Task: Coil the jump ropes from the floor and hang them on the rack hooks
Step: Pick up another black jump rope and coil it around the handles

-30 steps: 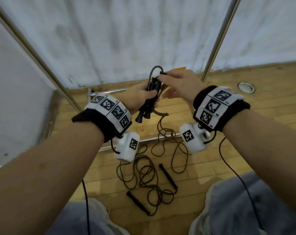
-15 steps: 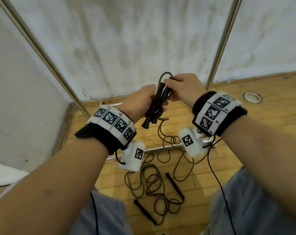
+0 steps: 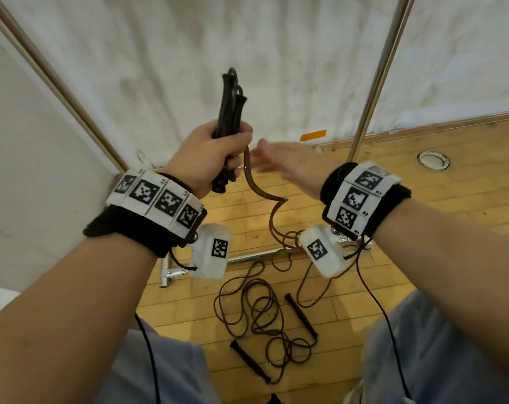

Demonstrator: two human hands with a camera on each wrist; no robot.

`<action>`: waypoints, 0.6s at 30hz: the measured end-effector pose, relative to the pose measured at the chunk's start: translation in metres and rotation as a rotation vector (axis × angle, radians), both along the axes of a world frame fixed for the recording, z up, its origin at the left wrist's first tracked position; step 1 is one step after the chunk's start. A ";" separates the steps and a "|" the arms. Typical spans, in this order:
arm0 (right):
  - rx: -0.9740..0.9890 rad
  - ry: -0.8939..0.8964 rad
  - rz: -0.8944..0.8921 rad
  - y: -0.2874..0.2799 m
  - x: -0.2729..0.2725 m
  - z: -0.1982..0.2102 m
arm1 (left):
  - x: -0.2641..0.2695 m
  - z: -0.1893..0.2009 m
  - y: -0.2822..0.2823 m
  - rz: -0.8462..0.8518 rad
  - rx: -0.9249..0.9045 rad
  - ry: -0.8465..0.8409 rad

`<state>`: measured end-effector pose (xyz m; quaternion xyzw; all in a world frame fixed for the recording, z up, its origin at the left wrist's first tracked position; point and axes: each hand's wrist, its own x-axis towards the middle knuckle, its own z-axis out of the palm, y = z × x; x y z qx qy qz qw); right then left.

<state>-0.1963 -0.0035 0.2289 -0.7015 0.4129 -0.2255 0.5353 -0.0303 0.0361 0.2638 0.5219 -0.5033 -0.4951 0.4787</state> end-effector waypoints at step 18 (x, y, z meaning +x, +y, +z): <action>-0.309 0.113 -0.470 -0.025 -0.025 -0.001 | 0.026 -0.017 0.006 0.260 -0.026 -0.167</action>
